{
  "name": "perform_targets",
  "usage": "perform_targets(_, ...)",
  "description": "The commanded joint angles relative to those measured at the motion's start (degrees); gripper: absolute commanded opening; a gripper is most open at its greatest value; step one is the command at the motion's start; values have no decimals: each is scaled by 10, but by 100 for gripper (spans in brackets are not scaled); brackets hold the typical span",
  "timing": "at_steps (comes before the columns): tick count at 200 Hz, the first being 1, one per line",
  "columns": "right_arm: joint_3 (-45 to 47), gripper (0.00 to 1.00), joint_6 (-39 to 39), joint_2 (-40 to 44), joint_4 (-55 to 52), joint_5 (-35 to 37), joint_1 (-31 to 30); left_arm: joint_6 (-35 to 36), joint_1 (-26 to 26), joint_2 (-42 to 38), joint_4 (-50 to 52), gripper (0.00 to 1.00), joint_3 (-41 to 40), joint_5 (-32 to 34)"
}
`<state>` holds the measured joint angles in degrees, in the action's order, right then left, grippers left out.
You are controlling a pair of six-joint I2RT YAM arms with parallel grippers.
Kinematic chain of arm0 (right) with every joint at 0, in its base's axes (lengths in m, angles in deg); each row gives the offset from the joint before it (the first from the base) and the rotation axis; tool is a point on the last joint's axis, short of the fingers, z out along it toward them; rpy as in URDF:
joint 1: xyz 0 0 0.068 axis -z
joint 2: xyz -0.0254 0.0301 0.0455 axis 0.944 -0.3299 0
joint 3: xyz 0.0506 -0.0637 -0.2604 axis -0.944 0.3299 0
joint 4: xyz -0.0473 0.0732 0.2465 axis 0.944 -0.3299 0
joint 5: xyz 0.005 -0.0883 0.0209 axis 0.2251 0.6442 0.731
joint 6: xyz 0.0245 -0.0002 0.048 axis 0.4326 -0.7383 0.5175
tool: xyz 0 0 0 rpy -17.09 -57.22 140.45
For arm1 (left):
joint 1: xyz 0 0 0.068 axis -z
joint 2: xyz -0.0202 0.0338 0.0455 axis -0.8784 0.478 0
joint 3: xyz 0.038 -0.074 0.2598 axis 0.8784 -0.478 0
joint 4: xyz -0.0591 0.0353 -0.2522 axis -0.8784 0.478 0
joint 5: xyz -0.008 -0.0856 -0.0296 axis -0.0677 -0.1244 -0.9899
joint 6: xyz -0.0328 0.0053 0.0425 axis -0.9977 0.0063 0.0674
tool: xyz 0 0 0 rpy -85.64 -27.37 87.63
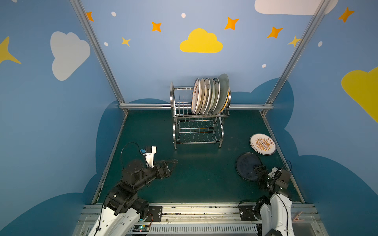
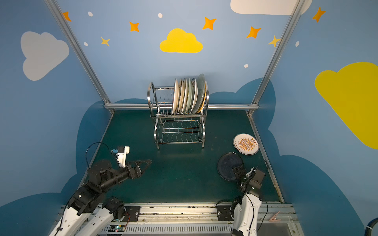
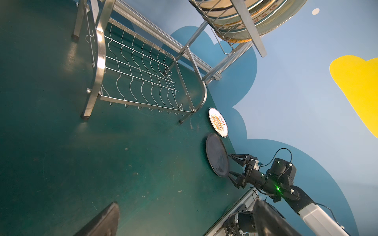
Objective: Load plates into a dish rack
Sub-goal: Pick up the plate from the middle-right of the table.
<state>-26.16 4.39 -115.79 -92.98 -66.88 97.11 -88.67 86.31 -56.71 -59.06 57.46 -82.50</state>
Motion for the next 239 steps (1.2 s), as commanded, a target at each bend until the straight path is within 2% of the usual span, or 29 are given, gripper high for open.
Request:
perform_targets(1, 23, 73, 14, -27, 5, -13, -21, 3, -2, 4, -10, 100, -2, 3)
perform_targets(27, 22, 70, 24, -83, 49, -8, -33, 3, -3, 2, -7, 100, -2, 4)
perform_targets(65, 17, 58, 44, -145, 84, 4, -43, 3, -5, -7, -5, 100, -2, 8)
perform_targets(126, 22, 37, 82, -151, 95, 49, -46, 1, -6, -7, -9, 100, -2, 4)
perform_targets(176, 28, 32, 98, -163, 111, 75, -49, 0, -7, -9, -11, 100, -3, 4)
perform_targets(220, 26, 16, 103, -213, 146, 73, -53, -1, -7, -11, -13, 100, -4, 3)
perform_targets(239, 10, 13, 108, -248, 141, 63, -53, -1, -8, -11, -12, 100, -4, 4)
